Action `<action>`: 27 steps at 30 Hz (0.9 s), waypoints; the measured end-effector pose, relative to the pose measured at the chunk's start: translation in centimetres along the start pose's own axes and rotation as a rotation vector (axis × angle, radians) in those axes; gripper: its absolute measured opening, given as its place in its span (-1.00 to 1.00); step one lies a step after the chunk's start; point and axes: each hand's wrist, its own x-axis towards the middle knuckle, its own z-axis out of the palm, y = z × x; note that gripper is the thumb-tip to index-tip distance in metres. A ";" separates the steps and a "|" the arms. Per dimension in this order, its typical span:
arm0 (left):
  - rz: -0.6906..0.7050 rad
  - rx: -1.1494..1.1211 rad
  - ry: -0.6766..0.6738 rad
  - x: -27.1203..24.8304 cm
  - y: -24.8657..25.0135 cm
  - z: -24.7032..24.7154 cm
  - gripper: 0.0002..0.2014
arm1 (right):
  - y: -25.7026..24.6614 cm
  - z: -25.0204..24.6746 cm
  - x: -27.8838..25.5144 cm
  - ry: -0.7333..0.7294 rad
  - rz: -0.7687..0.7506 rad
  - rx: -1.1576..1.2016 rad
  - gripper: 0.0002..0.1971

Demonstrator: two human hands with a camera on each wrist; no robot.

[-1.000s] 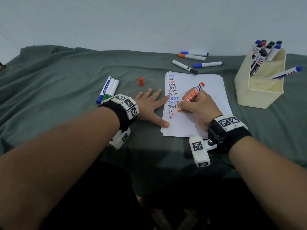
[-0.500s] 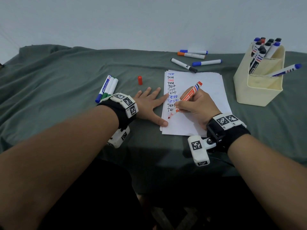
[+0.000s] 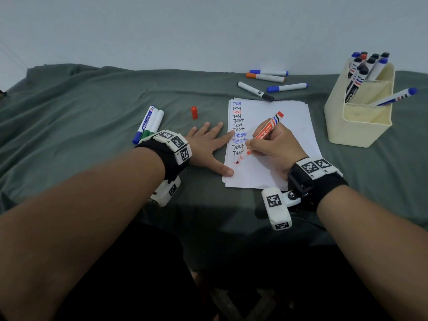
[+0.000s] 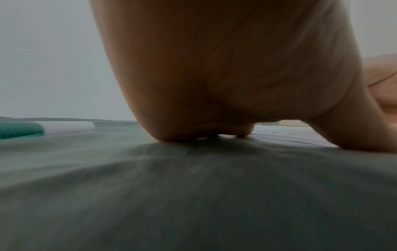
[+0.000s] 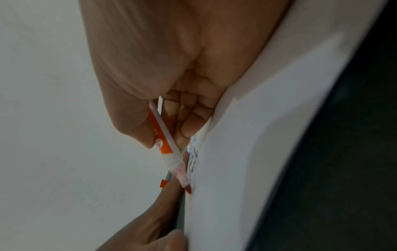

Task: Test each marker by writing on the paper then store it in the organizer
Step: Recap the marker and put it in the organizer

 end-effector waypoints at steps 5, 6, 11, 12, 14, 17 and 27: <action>-0.002 0.006 -0.004 0.0 0.0 0.0 0.35 | 0.0 0.0 0.0 -0.039 -0.006 -0.011 -0.79; -0.003 0.006 -0.007 0.0 0.0 -0.1 0.35 | 0.0 0.0 0.0 -0.029 -0.009 -0.012 -0.78; -0.003 0.006 -0.004 0.0 0.0 -0.1 0.33 | 0.0 -0.1 0.0 -0.015 -0.022 -0.042 -0.78; -0.003 0.007 -0.003 0.0 0.1 0.0 0.33 | -0.1 -0.1 0.0 -0.031 -0.014 -0.046 -0.79; 0.000 0.009 -0.003 0.0 0.1 0.0 0.34 | -0.1 -0.2 -0.1 -0.046 -0.002 -0.050 -0.80; 0.001 0.006 -0.001 0.0 0.0 0.0 0.34 | 0.0 -0.3 -0.1 0.005 -0.007 -0.041 -0.79; 0.001 0.003 0.000 0.0 0.0 0.0 0.34 | 0.1 -0.4 -0.1 0.018 -0.024 -0.034 -0.78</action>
